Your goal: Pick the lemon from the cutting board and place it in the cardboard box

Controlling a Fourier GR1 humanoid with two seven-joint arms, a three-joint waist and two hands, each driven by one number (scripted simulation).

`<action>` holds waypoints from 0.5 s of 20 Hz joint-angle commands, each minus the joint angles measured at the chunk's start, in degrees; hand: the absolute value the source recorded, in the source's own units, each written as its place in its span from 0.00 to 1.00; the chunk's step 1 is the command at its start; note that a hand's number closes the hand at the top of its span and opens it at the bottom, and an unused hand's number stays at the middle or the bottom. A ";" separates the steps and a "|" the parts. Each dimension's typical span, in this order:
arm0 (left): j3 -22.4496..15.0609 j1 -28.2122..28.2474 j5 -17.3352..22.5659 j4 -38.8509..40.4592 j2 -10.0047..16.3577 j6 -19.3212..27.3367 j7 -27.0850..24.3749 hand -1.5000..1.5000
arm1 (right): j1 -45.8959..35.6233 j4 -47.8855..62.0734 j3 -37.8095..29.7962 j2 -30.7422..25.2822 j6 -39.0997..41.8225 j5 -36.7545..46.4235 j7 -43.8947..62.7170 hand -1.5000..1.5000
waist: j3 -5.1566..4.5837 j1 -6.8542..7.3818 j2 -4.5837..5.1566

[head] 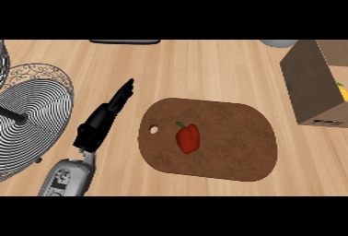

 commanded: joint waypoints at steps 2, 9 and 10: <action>1.28 -2.60 0.84 -1.64 1.07 -1.40 3.26 0.50 | -3.50 8.91 -3.28 2.18 -1.45 -1.60 -6.41 0.00 | 0.05 0.24 0.07; 0.11 -1.50 -0.41 -0.40 -0.63 0.08 0.87 0.50 | -5.46 12.63 -17.82 0.09 2.35 -16.05 -10.37 0.00 | 0.15 -0.56 0.09; 1.17 -1.29 0.36 -0.81 -0.05 -0.16 1.43 0.50 | -5.33 12.96 -19.42 -0.64 5.19 -18.08 -9.78 0.00 | 0.08 -1.03 -0.23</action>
